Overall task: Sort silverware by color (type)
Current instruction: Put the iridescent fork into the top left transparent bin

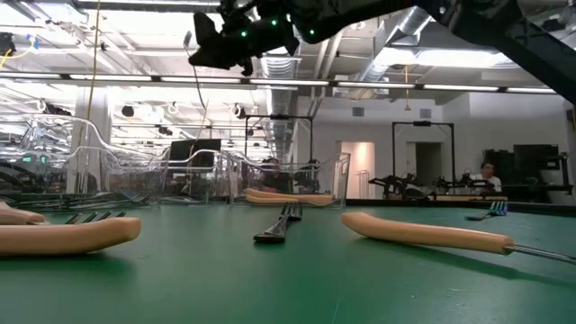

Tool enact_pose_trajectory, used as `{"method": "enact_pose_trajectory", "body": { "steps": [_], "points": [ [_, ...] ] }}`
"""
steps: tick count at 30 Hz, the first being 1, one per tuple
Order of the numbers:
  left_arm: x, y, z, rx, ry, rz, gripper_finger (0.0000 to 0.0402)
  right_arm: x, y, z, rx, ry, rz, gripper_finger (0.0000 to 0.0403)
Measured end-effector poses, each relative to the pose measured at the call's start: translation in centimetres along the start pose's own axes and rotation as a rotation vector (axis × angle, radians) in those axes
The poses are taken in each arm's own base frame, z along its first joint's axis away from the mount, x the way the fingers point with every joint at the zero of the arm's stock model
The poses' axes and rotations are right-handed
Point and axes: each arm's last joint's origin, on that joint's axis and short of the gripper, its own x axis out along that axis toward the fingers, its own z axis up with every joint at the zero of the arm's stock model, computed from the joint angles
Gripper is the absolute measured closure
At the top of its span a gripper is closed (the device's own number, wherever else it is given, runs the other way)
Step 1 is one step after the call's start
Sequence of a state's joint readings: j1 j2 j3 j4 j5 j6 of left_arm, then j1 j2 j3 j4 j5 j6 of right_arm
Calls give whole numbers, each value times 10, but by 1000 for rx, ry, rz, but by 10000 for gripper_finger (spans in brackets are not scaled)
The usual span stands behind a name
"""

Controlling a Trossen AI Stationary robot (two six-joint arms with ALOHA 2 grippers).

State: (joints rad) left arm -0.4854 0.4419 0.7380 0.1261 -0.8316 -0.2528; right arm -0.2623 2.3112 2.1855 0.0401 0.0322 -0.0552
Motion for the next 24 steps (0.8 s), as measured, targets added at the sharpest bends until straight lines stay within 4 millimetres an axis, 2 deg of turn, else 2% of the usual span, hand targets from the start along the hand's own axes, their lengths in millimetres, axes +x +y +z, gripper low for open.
{"method": "enact_pose_trajectory", "body": {
  "steps": [2,5,9,13,20,24],
  "points": [
    [0,0,0,25,-1,2,249,1,-7,-2,2,5,-12,401],
    [0,1,0,69,-8,35,249,14,-12,-21,4,-24,-6,401],
    [-2,3,3,85,-22,57,249,35,-14,-57,32,5,2,400],
    [-5,6,7,86,-35,59,249,46,-15,-67,58,10,-2,400],
    [-13,13,16,93,-68,84,249,51,-21,-78,9,55,-62,398],
    [-15,15,19,117,-75,95,249,55,-29,-95,86,104,-78,397]
  ]
}}
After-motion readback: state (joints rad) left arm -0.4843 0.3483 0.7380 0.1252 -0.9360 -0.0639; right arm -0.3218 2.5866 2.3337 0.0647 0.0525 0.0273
